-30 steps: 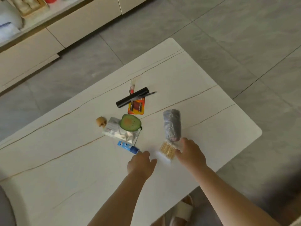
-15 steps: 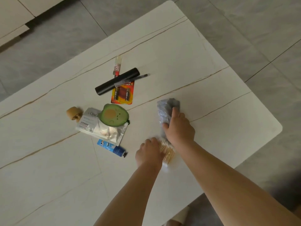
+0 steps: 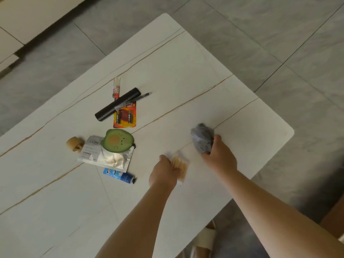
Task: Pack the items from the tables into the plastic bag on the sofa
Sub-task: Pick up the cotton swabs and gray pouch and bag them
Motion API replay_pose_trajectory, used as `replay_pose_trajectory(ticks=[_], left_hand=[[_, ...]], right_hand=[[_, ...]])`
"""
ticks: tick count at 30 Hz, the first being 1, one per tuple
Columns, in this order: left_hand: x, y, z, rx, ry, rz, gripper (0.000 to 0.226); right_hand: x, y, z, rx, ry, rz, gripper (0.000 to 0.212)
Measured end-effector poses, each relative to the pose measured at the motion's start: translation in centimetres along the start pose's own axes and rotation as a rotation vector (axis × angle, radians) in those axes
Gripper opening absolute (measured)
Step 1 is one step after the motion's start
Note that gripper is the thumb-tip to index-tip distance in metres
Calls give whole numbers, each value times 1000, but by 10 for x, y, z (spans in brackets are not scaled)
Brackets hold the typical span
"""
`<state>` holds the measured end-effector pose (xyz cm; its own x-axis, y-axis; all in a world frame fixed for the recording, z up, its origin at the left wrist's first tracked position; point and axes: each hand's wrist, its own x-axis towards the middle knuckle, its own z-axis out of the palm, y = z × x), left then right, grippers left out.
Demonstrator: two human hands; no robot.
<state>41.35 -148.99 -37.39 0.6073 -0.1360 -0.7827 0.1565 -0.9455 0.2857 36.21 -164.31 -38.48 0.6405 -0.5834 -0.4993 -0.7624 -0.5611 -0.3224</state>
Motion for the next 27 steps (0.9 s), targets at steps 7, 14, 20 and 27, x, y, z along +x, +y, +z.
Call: replay_pose_trajectory(ticks=[7,14,20,27], left_hand=[[-55,57,-14,-20,6,178,26],[-129,126,18,8,-100,333,16],[-203,181,72,37,-246,539,19],[-271,228,159,144,-345,649,30]], right_hand=[[-60,40,-69,150,-8,170,38],[-141,112,-145,371,97,418,32],[-216,186,-186,493,251,583,33],[-286,278,-201,681,404,721,30]])
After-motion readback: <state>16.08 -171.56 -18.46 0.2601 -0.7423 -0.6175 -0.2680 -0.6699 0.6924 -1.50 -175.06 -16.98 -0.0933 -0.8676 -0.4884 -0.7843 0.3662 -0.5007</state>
